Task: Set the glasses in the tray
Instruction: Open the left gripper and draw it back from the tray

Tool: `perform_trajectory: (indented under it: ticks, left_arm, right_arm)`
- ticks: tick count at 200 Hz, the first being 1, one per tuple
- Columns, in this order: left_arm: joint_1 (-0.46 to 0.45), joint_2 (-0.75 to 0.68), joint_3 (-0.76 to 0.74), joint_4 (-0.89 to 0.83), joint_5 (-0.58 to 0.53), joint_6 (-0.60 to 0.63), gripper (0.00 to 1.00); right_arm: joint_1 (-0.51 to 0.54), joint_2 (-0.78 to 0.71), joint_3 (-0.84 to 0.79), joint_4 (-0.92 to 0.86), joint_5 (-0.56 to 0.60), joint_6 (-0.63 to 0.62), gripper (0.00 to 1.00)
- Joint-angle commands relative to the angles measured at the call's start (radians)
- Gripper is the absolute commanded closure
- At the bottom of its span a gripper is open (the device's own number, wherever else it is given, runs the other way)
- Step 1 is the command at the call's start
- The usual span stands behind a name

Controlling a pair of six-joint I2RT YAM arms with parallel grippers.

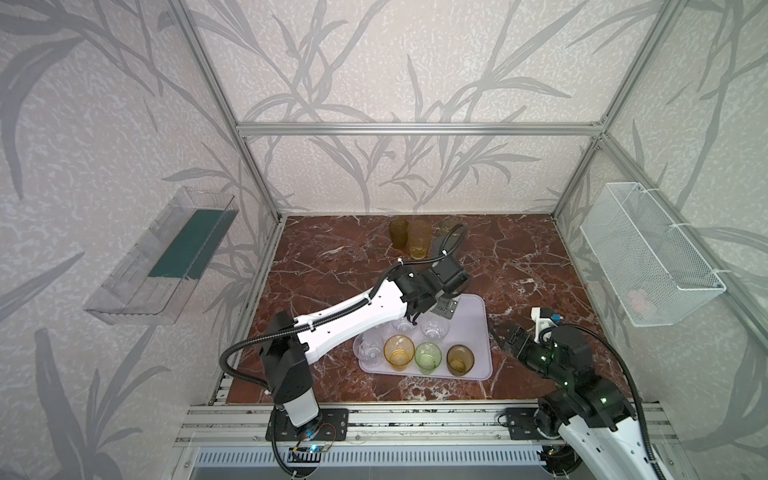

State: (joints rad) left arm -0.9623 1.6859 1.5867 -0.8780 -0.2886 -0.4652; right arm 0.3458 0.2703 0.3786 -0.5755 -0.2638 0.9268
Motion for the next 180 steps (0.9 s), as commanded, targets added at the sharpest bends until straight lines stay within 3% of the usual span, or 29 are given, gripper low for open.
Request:
perform_trajectory:
  ticks: [1,59,120,180]
  left_arm:
    - [0.072,-0.048,-0.020,0.016,0.012,0.017,0.01]
    - [0.322,-0.047,-0.017,0.135,0.096,0.019,0.01]
    - [0.580,0.112,0.122,0.185,0.210,0.020,0.06]
    - [0.660,0.400,0.441,0.127,0.282,0.029,0.08]
  right_arm:
    - [-0.004,0.019,0.040,0.021,-0.022,-0.037,0.01]
    - [-0.004,0.093,0.070,0.069,-0.039,-0.088,0.01]
    - [-0.004,0.162,0.159,0.036,-0.005,-0.235,0.01]
    - [-0.004,0.214,0.167,0.119,-0.006,-0.281,0.01]
